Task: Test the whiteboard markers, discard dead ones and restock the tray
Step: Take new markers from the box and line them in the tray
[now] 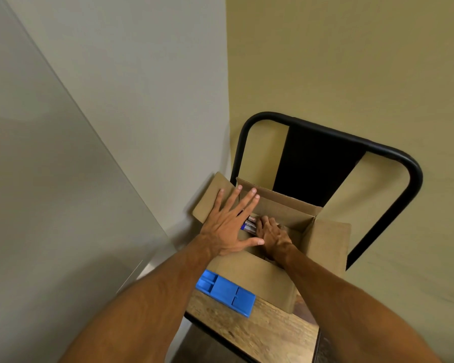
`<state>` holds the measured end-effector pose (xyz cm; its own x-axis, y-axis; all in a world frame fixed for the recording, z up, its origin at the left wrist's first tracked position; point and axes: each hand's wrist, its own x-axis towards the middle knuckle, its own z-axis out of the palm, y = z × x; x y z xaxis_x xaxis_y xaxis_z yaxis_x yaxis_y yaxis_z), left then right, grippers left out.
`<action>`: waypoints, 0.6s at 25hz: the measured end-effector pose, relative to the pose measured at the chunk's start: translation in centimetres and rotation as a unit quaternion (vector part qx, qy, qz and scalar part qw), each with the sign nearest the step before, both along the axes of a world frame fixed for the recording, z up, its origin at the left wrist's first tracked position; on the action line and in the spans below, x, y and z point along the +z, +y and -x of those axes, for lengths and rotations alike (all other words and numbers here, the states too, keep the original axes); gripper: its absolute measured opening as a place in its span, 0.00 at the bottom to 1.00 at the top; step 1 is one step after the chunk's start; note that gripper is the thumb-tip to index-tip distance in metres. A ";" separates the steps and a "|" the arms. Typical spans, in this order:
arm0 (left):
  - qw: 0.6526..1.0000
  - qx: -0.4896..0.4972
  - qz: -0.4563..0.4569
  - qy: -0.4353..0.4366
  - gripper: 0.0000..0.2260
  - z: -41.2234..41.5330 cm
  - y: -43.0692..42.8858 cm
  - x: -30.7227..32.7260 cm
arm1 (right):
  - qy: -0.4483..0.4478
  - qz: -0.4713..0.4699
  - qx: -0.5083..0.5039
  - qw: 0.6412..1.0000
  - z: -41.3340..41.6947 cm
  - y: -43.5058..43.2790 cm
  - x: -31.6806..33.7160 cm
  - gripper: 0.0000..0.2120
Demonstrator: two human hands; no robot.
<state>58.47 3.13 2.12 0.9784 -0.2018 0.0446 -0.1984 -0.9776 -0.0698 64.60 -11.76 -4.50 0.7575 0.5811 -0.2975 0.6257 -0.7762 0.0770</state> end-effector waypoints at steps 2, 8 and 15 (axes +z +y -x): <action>1.000 0.004 0.003 0.001 0.46 0.1 0.0 -0.1 | -0.004 0.002 -0.004 1.000 0.0 0.1 -0.1 0.31; 1.000 0.020 -0.007 0.010 0.45 0.3 -0.1 0.0 | -0.005 0.013 -0.004 1.000 -0.1 0.2 -0.3 0.30; 0.998 0.055 -0.018 0.025 0.43 2.0 -0.7 0.6 | 0.013 0.004 -0.024 1.000 0.7 0.2 1.6 0.29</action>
<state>56.48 2.40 2.77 0.9955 -0.0937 -0.0100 -0.0943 -0.9908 -0.0975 63.87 -11.54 -2.94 0.7766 0.5416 -0.3218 0.5896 -0.8048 0.0686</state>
